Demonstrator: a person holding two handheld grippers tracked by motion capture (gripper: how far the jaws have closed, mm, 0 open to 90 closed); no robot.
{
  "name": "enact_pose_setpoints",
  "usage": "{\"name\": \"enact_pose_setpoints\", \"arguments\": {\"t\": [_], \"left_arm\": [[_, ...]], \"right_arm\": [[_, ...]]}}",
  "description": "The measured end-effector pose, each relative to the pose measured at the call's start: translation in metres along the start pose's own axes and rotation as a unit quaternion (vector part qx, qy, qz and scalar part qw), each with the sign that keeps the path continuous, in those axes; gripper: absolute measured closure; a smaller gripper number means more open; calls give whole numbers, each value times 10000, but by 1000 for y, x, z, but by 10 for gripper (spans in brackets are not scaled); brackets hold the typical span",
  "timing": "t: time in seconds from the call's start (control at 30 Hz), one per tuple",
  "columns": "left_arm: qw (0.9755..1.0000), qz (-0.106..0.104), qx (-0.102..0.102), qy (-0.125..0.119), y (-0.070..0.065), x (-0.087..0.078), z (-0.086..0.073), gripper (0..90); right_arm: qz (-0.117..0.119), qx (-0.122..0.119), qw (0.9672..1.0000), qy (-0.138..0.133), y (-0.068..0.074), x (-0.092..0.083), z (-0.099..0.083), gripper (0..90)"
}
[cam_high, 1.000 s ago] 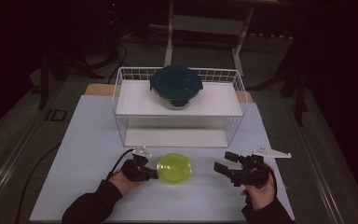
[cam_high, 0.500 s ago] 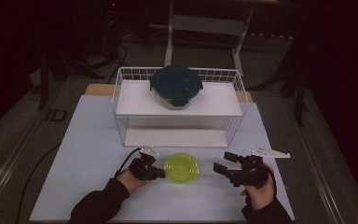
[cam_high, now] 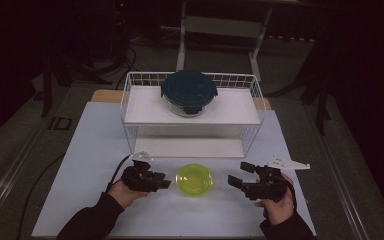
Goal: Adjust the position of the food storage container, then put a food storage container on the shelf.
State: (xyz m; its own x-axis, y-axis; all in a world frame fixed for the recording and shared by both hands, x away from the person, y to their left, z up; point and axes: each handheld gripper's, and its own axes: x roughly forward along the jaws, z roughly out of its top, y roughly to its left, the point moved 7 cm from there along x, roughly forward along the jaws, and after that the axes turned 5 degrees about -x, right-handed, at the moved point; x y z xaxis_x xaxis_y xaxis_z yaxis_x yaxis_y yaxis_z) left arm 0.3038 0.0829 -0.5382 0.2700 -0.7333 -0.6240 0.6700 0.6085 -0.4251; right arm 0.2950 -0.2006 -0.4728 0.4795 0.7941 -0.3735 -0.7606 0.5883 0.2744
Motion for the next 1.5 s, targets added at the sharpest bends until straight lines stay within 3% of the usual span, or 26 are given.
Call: {"name": "enact_pose_setpoints", "arguments": {"t": [0.03,0.1,0.13,0.17,0.27,0.33,0.47,0.53,0.6,0.7,0.77,0.87,0.9,1.0,1.07,1.13,1.23,1.4,1.5], "left_arm": [[10000,-42,-23,-47,-1,-4,2,455],[9997,-179,-165,-66,-5,-9,6,340],[9996,-149,-191,-131,-6,-12,8,202],[9996,-111,-194,-175,-8,-14,9,202],[9992,-210,-187,-291,-12,-18,14,90],[9985,-246,-289,-387,-12,-19,19,16],[9976,-183,-334,-578,-15,-19,27,14],[9966,-243,-528,-579,-16,-18,32,14],[9957,-234,-658,-610,-17,-16,36,15],[9939,-328,-852,-624,-18,-10,40,17],[9922,-460,-1038,-516,-18,-5,39,17],[9904,-473,-1233,-407,-15,3,37,17],[9886,-493,-1366,-396,-14,5,37,17],[9798,-699,-1838,-352,-10,10,34,20],[9769,-714,-1998,-259,-8,13,30,33],[9718,-805,-2211,-142,-7,15,26,68],[9672,-779,-2420,-25,-5,19,21,150],[9601,-845,-2665,104,0,26,13,334],[9590,-915,-2675,193,2,30,9,411]], "right_arm": [[0,0,10000,0,0,0,0,148],[-73,-47,10000,27,-1,1,1,139],[-94,-61,9999,59,-1,1,2,139],[-94,-61,9999,59,-1,1,2,139],[-121,-60,9999,103,-1,3,4,141],[-117,12,9998,174,-3,7,3,142],[-28,101,9995,284,-3,12,1,141],[46,153,9993,344,-4,16,0,141],[-36,171,9992,362,-6,20,2,142],[30,393,9983,428,-9,26,2,150],[33,506,9972,558,-11,31,1,156],[44,772,9938,801,-14,39,-3,193],[47,854,9926,865,-15,41,-4,213],[111,1204,9871,1053,-16,49,-7,268],[164,1466,9825,1134,-19,53,-9,297],[190,1580,9793,1253,-20,58,-13,336],[196,1793,9731,1435,-21,65,-21,401],[170,1929,9681,1589,-19,74,-33,510],[136,2017,9651,1666,-18,79,-40,558]]}}
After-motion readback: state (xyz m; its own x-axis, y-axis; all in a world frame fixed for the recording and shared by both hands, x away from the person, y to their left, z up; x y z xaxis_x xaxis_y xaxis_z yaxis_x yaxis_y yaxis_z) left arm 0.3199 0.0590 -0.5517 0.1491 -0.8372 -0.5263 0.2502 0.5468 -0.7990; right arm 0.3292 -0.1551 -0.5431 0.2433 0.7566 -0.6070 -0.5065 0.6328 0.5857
